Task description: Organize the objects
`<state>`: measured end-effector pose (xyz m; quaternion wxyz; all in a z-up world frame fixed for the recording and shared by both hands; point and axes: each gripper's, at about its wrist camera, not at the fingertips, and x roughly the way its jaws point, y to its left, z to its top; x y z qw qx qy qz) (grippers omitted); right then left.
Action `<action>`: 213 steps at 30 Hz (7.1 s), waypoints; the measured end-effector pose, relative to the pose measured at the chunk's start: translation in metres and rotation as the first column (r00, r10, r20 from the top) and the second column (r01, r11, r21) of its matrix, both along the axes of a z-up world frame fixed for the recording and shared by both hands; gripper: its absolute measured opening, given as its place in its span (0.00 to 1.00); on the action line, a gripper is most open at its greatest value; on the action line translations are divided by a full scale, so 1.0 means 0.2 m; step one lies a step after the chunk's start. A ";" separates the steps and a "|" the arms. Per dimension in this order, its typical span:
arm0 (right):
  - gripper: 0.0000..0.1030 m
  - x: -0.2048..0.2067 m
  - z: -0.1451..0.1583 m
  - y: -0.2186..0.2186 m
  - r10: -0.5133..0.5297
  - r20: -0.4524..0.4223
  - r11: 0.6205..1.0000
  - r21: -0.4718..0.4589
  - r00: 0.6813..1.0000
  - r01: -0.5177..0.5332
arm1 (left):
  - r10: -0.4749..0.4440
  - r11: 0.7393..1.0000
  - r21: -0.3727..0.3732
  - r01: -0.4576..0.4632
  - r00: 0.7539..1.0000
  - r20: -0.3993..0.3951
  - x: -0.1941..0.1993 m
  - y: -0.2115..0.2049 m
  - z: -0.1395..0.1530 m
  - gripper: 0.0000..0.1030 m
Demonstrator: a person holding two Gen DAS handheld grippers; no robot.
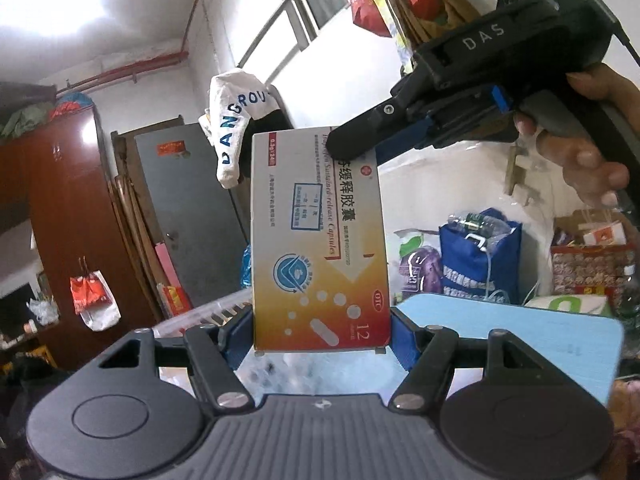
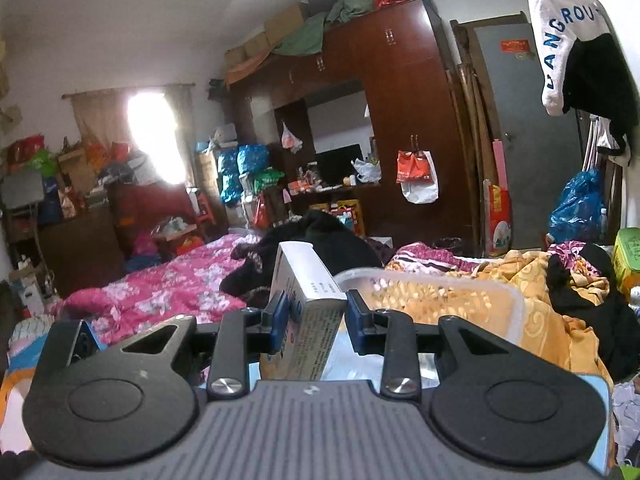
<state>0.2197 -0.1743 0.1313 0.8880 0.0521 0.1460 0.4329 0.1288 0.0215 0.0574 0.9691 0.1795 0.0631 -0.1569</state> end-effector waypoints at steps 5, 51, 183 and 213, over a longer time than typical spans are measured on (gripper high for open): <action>0.33 0.21 0.02 -0.01 -0.021 -0.054 0.999 0.042 0.998 0.024 | -0.011 0.999 0.052 0.014 0.999 -0.043 0.21 0.02 0.11 0.70; 0.97 -0.39 -0.61 -0.24 -0.284 0.012 0.955 -0.086 0.959 0.284 | 0.223 0.904 -0.305 -0.300 0.939 -0.263 -0.22 0.43 -0.31 0.84; 1.00 0.19 -0.37 -0.24 -0.391 -0.091 0.920 -0.032 0.916 0.390 | 0.361 0.891 -0.234 -0.388 0.920 -0.150 0.39 0.33 0.19 0.79; 1.00 -0.52 -0.86 -0.24 -0.322 -0.035 0.941 -0.123 0.946 0.315 | 0.299 0.896 -0.252 -0.365 0.916 -0.267 -0.19 0.42 -0.43 0.85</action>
